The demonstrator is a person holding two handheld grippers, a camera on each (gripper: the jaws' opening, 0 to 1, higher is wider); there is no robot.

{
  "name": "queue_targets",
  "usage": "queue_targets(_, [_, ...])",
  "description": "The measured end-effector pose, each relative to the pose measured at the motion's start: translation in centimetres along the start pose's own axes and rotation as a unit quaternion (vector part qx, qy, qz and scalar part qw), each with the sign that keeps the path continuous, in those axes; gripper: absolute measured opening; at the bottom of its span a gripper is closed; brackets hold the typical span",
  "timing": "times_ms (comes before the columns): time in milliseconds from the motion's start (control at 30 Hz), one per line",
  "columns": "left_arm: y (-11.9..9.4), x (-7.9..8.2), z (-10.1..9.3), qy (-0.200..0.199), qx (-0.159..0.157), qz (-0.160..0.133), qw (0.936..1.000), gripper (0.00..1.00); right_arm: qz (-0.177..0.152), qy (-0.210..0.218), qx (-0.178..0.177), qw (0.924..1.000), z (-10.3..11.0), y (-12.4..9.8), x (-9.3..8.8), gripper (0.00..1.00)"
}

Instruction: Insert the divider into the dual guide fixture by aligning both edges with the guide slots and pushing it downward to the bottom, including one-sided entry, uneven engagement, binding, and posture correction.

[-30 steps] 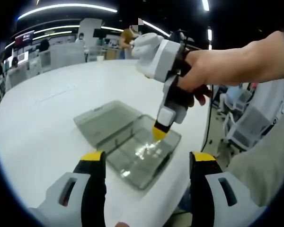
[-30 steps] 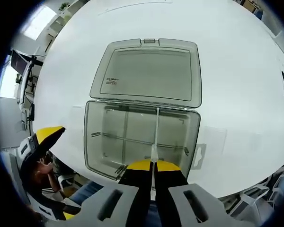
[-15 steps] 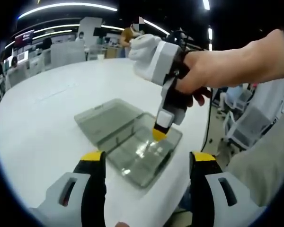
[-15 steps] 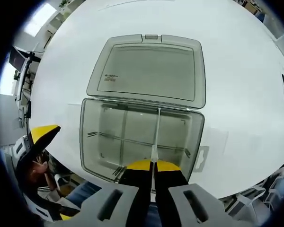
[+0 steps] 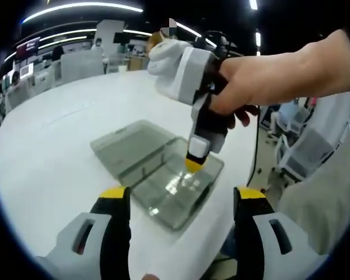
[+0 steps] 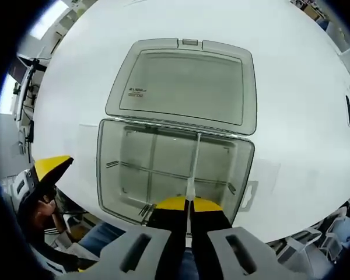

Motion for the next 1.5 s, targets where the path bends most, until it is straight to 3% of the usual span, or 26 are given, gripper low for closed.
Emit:
queue_targets(467, [-0.1,0.3,0.0,0.005,0.001,0.002,1.0,0.69,0.013,0.006,0.007,0.9999,-0.3,-0.6,0.0,0.0])
queue_targets(767, [-0.1,0.3,-0.1,0.004,0.0,0.0,1.0,0.69,-0.009,-0.008,-0.008,0.9999,-0.2,-0.9,0.0,0.0])
queue_targets(1000, [-0.2,0.3,0.0,0.003,0.0,-0.004,1.0,0.69,-0.034,0.008,0.007,0.9994,-0.7,-1.4,-0.1,0.0])
queue_targets(1100, [-0.2,0.3,-0.1,0.003,-0.001,-0.006,1.0,0.69,-0.045,0.035,0.016,0.9982,-0.9,-1.5,-0.2,0.0])
queue_targets(1500, [-0.6,0.1,-0.1,0.002,-0.003,-0.012,0.9999,0.69,-0.069,0.038,0.019,0.9967,-0.6,-1.5,0.1,0.0])
Point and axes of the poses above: the point that each gripper's makers call its tool centre point, and the gripper's own axes: y roughly forward along the fingers, z roughly to its left, x roughly out of its top, the point moved 2 cm from there along -y, roughly backward along the fingers, and after that the axes turned 5 degrees about -z, right-handed, at the moved point
